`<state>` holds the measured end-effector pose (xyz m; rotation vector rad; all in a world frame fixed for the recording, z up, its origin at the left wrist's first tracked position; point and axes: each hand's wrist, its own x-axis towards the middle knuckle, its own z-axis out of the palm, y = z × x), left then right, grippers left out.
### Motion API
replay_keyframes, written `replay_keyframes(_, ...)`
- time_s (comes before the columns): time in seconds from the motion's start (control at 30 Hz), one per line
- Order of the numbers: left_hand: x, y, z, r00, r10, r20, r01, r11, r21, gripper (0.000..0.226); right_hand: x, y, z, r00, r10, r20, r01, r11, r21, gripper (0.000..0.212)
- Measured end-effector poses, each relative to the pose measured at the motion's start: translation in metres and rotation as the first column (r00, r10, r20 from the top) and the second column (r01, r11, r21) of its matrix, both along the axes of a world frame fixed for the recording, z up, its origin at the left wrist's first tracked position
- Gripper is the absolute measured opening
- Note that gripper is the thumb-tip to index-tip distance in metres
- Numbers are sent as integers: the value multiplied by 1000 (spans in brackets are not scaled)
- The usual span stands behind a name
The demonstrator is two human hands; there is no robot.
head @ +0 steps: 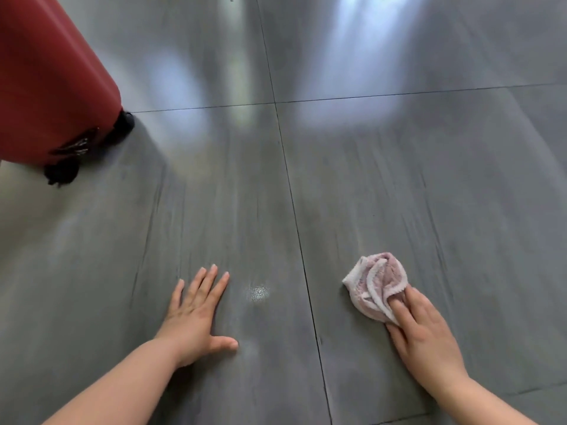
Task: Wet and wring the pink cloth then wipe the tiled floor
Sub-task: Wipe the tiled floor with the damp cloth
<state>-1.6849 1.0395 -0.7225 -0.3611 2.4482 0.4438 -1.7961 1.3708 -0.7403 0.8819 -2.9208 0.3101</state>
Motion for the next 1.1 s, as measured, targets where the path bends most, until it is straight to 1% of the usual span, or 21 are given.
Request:
replay_keyframes(0.03,0,1,1,1000,-10,-3,10,1000,-22,128,18,6,-3,999,47,-24,-47,999,-12,39)
replay_keyframes(0.1,0,3,4,1000,-1,18,2,1000,-29,124,55,-3,-15,977,189,-96,-192,981,-26,37)
replay_keyframes(0.17,-1,5,6,999,24,31,-23,999,-25,126,84,-33,-29,921,366,-132,-371,928,-16,36)
replay_keyframes(0.23,0,4,3,1000,28,9,-28,999,-29,126,81,-70,-28,860,481,-168,-489,872,-9,32)
replay_keyframes(0.27,0,4,3,999,32,-1,-32,999,-30,125,68,-83,-22,849,498,-176,-506,863,0,25)
replay_keyframes(0.3,0,5,3,999,38,-12,-38,999,-29,123,51,-90,-15,868,472,-154,-476,880,14,23)
replay_keyframes(0.33,2,5,3,999,38,-28,-39,999,-19,122,32,-90,-10,904,412,-118,-412,911,25,29)
replay_keyframes(0.4,2,6,4,996,65,-56,-64,997,32,130,2,-64,-5,982,189,20,-190,980,64,35)
replay_keyframes(0.47,2,5,4,984,64,-165,-54,996,65,137,-8,-23,-2,991,-41,127,29,995,99,33)
replay_keyframes(0.5,1,2,5,993,16,-114,-13,1000,22,138,-5,-4,-1,984,-119,131,107,990,93,29)
replay_keyframes(0.53,3,-2,1,996,-40,-77,39,999,-6,132,3,13,-4,985,-153,82,147,987,72,27)
replay_keyframes(0.57,7,-7,-8,991,-98,-95,96,995,-23,121,14,24,-7,990,-137,39,134,989,67,33)
replay_keyframes(0.63,11,-10,-21,984,-157,-90,156,988,-16,112,40,24,-18,998,-5,-64,8,999,45,43)
replay_keyframes(0.7,11,-9,-22,975,-177,-136,177,984,-14,109,63,3,-29,961,191,-198,-176,980,88,42)
replay_keyframes(0.77,13,-9,-24,972,-208,-104,206,978,-32,107,76,-32,-35,910,352,-217,-331,935,130,42)
replay_keyframes(0.83,8,-7,-13,983,-183,-25,182,983,-38,118,72,-70,-33,861,430,-273,-420,902,98,36)
replay_keyframes(0.87,5,-5,-8,993,-114,-30,113,993,-19,131,61,-84,-31,843,447,-299,-447,891,73,34)
replay_keyframes(0.9,2,-3,-5,994,-36,-106,33,999,-31,137,47,-92,-28,848,438,-299,-443,895,53,30)
replay_keyframes(0.93,1,1,-2,986,-25,-163,16,998,-57,134,31,-94,-21,881,393,-263,-400,916,29,28)
replay_keyframes(1.03,3,0,2,997,67,-36,-66,997,25,127,-17,-60,-9,991,105,-86,-103,994,22,37)
replay_keyframes(1.1,1,-2,2,998,60,-33,-58,997,43,133,-33,-21,-3,987,-145,71,138,986,97,34)
